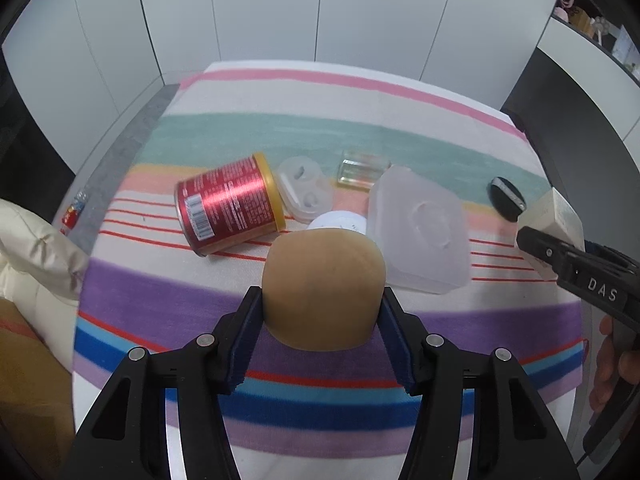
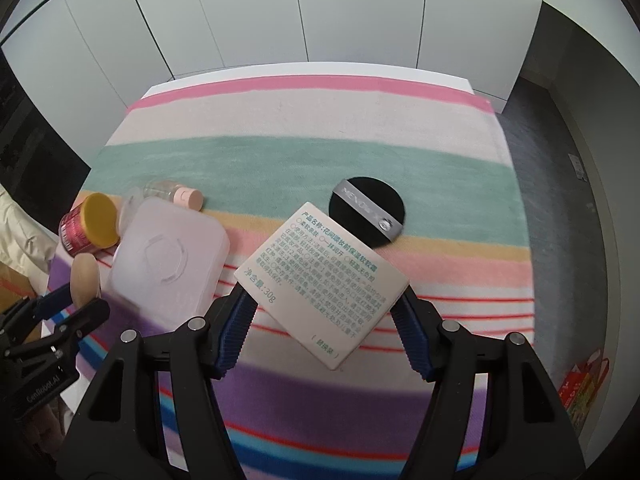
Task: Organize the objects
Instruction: 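Close the left gripper on the tan sponge while the right gripper grasps the white box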
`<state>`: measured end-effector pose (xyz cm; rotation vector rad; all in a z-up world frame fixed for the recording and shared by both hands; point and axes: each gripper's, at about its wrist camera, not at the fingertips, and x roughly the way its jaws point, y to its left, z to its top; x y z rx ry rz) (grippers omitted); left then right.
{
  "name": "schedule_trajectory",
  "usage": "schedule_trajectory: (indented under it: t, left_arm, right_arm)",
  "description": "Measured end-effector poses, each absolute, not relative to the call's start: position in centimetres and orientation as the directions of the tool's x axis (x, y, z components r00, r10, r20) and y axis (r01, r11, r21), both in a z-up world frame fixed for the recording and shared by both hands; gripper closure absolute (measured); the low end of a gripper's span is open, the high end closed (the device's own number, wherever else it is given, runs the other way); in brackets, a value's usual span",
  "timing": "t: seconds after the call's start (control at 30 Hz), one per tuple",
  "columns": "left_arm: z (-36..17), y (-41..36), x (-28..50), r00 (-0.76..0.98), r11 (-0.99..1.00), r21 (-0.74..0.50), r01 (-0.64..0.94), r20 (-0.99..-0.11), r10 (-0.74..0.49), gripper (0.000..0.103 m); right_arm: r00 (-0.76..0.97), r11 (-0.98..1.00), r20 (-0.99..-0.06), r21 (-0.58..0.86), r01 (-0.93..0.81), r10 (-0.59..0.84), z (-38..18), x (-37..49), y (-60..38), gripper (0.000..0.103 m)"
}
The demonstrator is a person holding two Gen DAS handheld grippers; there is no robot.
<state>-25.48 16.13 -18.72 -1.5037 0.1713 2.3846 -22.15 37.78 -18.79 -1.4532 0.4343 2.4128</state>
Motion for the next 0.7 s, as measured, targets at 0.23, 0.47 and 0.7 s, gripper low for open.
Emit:
schedule_trajectory:
  t: [0.23, 0.47, 0.7]
  left_arm:
    - [-15.6, 16.0, -24.4, -0.419, -0.944, -0.071, -0.322, -0.884, 0.209, 0.045]
    - [-11.7, 15.3, -22.4, -0.448, -0.943, -0.071, -0.326, -0.866, 0.220, 0.045]
    - [-8.3, 14.4, -20.2, -0.470, -0.941, -0.045, -0.335, -0.858, 0.209, 0.045]
  right_arm:
    - [-0.447, -0.918, -0.889, 0.091, -0.385, 0.099, -15.7, -20.2, 36.3, 0.035]
    - [-0.448, -0.930, -0.887, 0.065, -0.362, 0.112, -11.9, -17.8, 34.5, 0.035]
    - [-0.471, -0.935, -0.873, 0.054, -0.350, 0.126, -8.8, -15.1, 33.0, 0.035]
